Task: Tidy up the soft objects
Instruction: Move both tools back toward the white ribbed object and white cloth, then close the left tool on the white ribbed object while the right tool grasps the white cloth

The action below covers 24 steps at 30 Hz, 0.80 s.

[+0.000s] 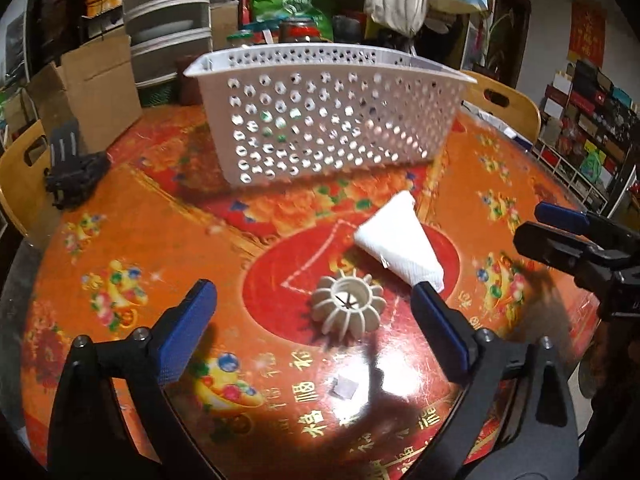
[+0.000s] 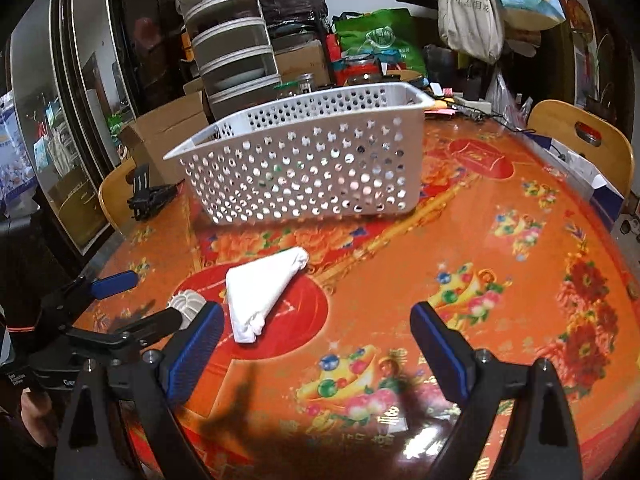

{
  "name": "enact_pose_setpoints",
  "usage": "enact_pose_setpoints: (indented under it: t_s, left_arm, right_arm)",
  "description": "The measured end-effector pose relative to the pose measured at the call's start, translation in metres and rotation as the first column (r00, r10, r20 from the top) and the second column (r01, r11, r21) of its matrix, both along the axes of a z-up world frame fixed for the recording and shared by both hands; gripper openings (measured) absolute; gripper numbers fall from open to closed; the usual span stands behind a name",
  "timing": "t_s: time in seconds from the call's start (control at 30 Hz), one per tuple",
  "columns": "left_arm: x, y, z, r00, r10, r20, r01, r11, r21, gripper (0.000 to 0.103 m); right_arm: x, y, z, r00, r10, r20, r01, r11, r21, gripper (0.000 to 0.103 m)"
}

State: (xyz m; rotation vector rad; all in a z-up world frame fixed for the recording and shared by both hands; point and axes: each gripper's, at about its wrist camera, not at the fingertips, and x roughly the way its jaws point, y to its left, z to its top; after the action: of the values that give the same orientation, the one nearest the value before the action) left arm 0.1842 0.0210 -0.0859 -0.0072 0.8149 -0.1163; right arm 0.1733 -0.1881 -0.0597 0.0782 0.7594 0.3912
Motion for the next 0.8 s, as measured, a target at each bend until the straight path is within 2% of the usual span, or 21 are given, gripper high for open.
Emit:
enact_pose_setpoints:
  t_s: [0.27,0.33,0.4,0.53,0.57,0.8]
  left_arm:
    - [0.004,-0.007,-0.008,1.000,-0.018,-0.012,0.019,1.000,0.016,0.086]
    - [0.005,-0.008,-0.010,1.000,-0.015,-0.016,0.016,1.000,0.016,0.079]
    - [0.006,-0.009,-0.011,0.999,-0.023,-0.024,0.024,1.000,0.014,0.065]
    - [0.004,-0.010,-0.011,0.999,-0.049,-0.014,0.049,0.999,0.018,0.052]
    - [0.004,-0.011,-0.011,0.999,-0.052,-0.011,0.052,0.999,0.017,0.043]
    - [0.001,0.010,-0.009,1.000,0.001,0.005,0.000,0.999,-0.038,0.042]
  right_arm:
    - [0.002,0.012,-0.013,0.999,0.038,-0.023,-0.038,0.999,0.007,0.092]
    - [0.003,0.016,-0.015,0.998,0.053,-0.033,-0.052,0.999,0.007,0.088]
    - [0.005,0.020,-0.019,0.997,0.065,-0.044,-0.065,0.998,0.008,0.086]
    - [0.008,0.027,-0.024,0.994,0.085,-0.064,-0.084,0.996,0.015,0.082]
    - [0.009,0.029,-0.025,0.994,0.090,-0.068,-0.089,0.996,0.014,0.082]
    - [0.013,0.052,-0.032,0.984,0.150,-0.095,-0.152,0.988,-0.007,0.070]
